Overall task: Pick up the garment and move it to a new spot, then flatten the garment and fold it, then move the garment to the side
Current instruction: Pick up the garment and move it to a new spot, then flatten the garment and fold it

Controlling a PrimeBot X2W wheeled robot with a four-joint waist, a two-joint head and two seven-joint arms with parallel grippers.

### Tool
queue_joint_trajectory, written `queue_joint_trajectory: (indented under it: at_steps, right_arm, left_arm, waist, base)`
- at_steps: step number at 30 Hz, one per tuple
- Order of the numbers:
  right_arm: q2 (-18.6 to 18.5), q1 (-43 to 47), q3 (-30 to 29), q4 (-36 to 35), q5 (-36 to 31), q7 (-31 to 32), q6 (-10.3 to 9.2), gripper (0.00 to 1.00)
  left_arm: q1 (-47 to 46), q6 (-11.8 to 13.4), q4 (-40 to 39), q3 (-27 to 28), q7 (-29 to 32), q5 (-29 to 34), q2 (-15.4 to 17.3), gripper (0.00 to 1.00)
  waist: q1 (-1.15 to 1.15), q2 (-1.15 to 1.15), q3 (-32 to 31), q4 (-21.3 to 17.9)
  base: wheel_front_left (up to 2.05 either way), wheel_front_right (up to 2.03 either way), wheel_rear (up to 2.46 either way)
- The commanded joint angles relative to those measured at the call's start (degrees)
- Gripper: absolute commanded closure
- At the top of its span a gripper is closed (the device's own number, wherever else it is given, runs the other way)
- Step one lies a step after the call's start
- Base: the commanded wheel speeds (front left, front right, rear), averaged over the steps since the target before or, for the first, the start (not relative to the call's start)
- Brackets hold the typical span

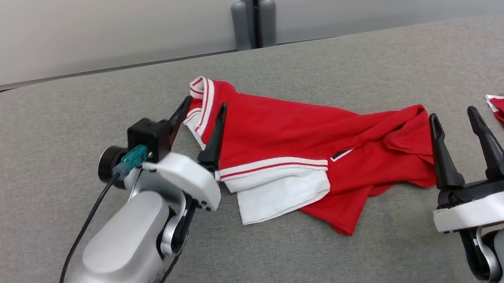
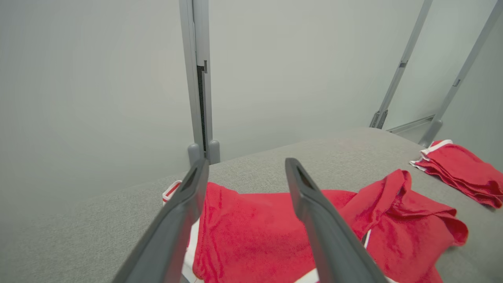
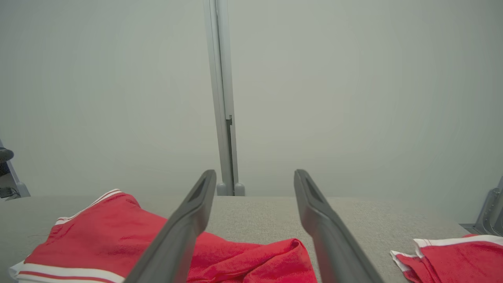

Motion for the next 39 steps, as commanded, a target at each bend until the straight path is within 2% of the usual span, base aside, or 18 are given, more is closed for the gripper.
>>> queue_joint_trajectory:
  at_steps: [1, 3, 5, 9, 17, 21, 25, 33, 39]
  right_arm:
    - [-0.62, 0.90, 0.33, -0.21, -0.07, -0.07, 0.01, 0.00]
    - [-0.93, 1.53, 0.99, -0.24, -0.12, -0.07, 0.01, 0.00]
    - [-1.10, 1.69, 1.39, -0.25, -0.14, -0.07, 0.01, 0.00]
    - [-1.38, 2.48, 2.45, 0.06, 0.02, -0.07, 0.01, 0.00]
    - [-1.84, 2.55, 4.98, 0.49, 0.10, -0.07, 0.01, 0.00]
    - [-2.41, 2.19, 10.03, 0.99, 0.42, -0.07, 0.01, 0.00]
    - [-4.63, 0.95, 19.44, 2.37, 1.51, -0.06, 0.00, 0.00]
    - [-8.93, -4.42, 34.24, 10.00, 5.23, 1.00, 0.00, 0.00]
    - [-10.82, -9.37, 39.88, 15.95, 8.97, 2.24, 0.00, 0.00]
  left_arm:
    - [5.45, 0.78, -3.70, 3.43, -0.17, 2.17, 0.88, 0.00]
    - [10.34, 1.26, -7.82, 7.61, -0.17, 5.44, 1.62, 0.00]
    - [12.71, 1.36, -9.48, 9.35, -0.16, 7.02, 1.59, 0.00]
    - [22.24, 1.07, -14.24, 16.56, -0.17, 12.05, -0.41, 0.00]
    - [29.48, -3.57, -15.54, 26.15, -0.18, 20.26, -6.29, 0.00]
    - [29.18, -5.80, -14.26, 28.51, -0.18, 23.12, -8.05, 0.00]
    - [28.97, -7.46, -13.33, 30.38, -0.18, 24.72, -9.47, 0.00]
    - [29.10, -9.72, -11.92, 30.40, -0.18, 25.65, -10.50, 0.00]
    - [27.86, -8.75, -13.29, 27.99, -0.18, 23.44, -10.52, 0.00]
  waist:
    - [0.00, 0.00, -1.79, 3.29]
    - [0.00, 0.00, -2.24, 4.43]
    - [0.00, 0.00, -2.38, 4.92]
    - [0.00, 0.00, -2.68, 6.12]
    - [0.00, 0.00, -2.43, 7.74]
    - [0.00, 0.00, -2.03, 8.82]
    - [0.00, 0.00, -1.37, 10.54]
    - [0.00, 0.00, 1.00, 15.24]
    - [0.00, 0.00, 3.66, 18.52]
  base:
    - [0.00, 0.00, 0.00]
    - [0.00, 0.00, 0.00]
    - [0.00, 0.00, 0.00]
    - [0.00, 0.00, 0.00]
    - [0.00, 0.00, 0.00]
    - [0.00, 0.00, 0.00]
    - [0.00, 0.00, 0.00]
    - [0.00, 0.00, 0.00]
    - [0.00, 0.00, 0.00]
